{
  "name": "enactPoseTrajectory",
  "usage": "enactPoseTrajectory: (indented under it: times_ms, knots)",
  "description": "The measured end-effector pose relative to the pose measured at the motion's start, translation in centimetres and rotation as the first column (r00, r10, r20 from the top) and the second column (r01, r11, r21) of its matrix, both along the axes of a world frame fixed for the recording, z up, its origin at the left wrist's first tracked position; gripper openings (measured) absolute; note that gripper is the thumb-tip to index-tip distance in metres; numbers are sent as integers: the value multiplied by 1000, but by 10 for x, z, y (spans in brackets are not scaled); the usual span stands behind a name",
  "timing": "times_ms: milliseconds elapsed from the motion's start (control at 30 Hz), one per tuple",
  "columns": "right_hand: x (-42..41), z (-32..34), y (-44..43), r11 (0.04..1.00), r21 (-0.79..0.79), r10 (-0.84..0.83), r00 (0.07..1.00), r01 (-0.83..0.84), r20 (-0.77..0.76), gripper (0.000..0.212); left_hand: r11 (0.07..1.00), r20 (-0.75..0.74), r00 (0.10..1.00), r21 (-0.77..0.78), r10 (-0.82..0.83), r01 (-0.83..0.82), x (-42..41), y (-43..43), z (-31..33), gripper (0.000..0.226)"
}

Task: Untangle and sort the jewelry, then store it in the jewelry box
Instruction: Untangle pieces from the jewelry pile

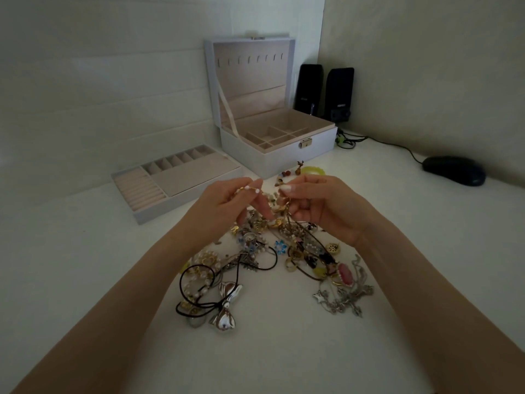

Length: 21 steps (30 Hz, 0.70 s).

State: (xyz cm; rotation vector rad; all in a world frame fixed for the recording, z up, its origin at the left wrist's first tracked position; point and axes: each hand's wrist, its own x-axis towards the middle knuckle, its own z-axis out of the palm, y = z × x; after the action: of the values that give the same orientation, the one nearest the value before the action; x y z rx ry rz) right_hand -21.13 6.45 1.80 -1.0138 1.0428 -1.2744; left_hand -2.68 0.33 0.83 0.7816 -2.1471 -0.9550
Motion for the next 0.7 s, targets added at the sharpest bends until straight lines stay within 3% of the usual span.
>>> enactPoseTrajectory:
  times_ms: [67, 133, 200, 267, 333, 367, 500, 600, 700]
  knots:
    - [-4, 1, 0, 999, -14, -38, 999, 38, -33, 4, 1000, -11, 1000, -8, -1, 1, 1, 0, 0, 40]
    - [-8, -2, 0, 998, -18, -59, 964, 57, -260, 4, 1000, -76, 997, 16, 7, -6, 2, 3, 1, 38]
    - [-7, -8, 0, 998, -17, -56, 832, 56, -552, 12, 998, -96, 995, 70, 2, 5, -2, 4, 4, 35]
    - [-2, -10, -1, 998, -63, -62, 736, 27, -675, 25, 969, -13, 998, 240, 55, -50, -12, -7, 4, 38]
    - [2, -7, -1, 993, -111, -35, 769, -47, -638, 29, 879, 86, 989, 455, 120, -147, -26, -21, 4, 44]
    - [3, -6, -1, 990, -133, -36, 805, -53, -593, 26, 863, 93, 990, 486, 109, -141, -31, -23, 5, 46]
    - [-11, -1, -7, 961, -212, -252, 875, 177, -413, 7, 943, -40, 996, 321, -79, 88, -44, -13, 28, 31]
    - [-36, 13, -16, 933, -195, -358, 835, 302, -418, 10, 979, -7, 999, 195, -54, 54, -43, -18, 37, 5]
    - [-63, 26, -32, 921, -189, -390, 792, 341, -470, 9, 968, -4, 1000, 249, -19, 19, -42, -30, 33, 13]
